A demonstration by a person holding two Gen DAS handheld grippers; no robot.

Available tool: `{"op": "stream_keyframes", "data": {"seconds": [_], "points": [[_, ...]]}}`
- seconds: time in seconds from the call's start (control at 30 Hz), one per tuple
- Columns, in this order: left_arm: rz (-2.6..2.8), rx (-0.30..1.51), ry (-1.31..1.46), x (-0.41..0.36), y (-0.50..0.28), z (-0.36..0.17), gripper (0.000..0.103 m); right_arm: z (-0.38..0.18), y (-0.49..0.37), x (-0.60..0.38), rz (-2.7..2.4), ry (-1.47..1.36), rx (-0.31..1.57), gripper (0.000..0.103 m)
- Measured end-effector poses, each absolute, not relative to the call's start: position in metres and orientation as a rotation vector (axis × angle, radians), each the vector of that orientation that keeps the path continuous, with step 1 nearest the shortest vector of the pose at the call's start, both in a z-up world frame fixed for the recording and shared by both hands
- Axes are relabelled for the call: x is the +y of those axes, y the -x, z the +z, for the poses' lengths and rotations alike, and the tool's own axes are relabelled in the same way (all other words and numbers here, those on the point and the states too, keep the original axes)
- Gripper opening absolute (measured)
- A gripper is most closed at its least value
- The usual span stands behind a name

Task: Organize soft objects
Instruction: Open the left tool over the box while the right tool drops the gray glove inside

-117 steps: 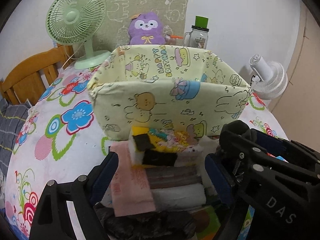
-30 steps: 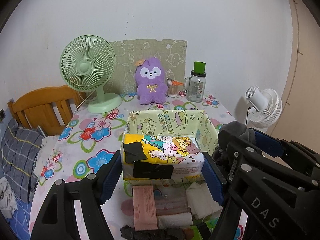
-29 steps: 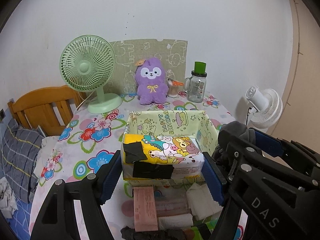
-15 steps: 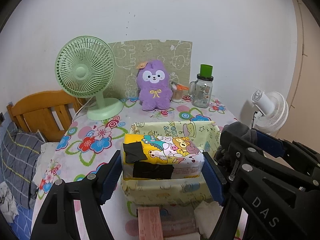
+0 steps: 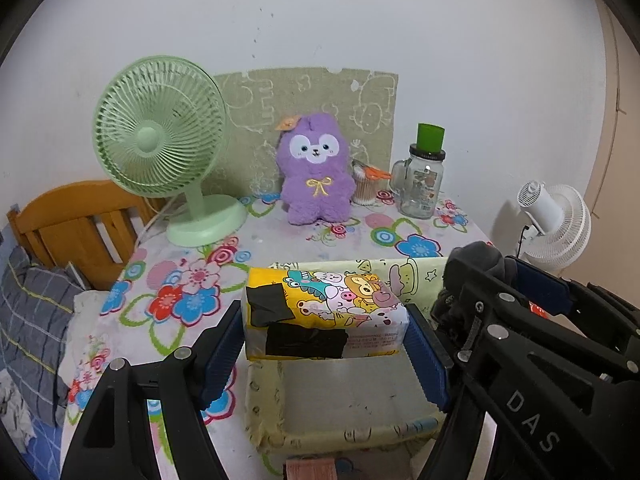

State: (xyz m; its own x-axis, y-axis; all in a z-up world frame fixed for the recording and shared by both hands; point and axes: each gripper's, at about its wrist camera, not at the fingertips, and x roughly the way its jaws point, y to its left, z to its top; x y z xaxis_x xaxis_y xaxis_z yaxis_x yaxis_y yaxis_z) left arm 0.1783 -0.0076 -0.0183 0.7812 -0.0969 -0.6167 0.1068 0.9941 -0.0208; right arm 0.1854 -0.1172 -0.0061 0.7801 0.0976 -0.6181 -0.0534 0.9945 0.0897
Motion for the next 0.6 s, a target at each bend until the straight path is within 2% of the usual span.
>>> {"op": "stream_keyframes", "data": {"seconds": [0.37,0.6], "points": [[-0.133,0.747,0.032,-0.006,-0.211,-0.043,0.080,-0.029,-0.217,-0.117,0.066,-0.073,0.713,0.045],[-0.118,0.772,0.003,-0.011,-0.214,-0.050,0.085,-0.039,-0.225,-0.115,0.084,-0.065,0.736,0.048]]}}
